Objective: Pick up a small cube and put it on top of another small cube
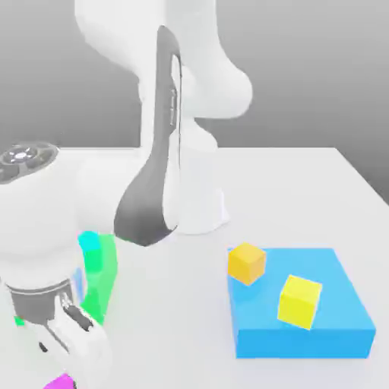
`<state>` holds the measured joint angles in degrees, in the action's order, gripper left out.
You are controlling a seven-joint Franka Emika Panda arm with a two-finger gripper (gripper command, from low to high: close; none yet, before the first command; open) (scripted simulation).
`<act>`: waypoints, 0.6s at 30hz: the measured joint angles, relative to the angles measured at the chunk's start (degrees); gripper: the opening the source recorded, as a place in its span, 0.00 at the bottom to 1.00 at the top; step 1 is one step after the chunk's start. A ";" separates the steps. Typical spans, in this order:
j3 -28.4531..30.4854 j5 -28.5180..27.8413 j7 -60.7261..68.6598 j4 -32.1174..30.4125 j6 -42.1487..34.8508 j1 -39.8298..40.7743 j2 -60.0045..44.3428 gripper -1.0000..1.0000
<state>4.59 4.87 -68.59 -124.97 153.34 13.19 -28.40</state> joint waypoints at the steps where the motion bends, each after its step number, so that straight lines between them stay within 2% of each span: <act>1: -0.28 0.28 0.17 0.43 1.59 0.24 -2.08 0.50; 2: -0.44 0.45 0.28 0.68 2.48 0.37 -3.25 0.00; 9: -0.40 0.46 0.26 0.64 2.40 0.34 -3.10 0.00; 13: 0.54 -0.51 -0.54 -0.93 -3.08 -0.31 3.94 0.00; 18: 3.78 -0.30 -6.78 -7.31 -7.00 0.30 14.19 0.00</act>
<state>8.37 4.57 -75.36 -132.28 146.34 13.50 -14.21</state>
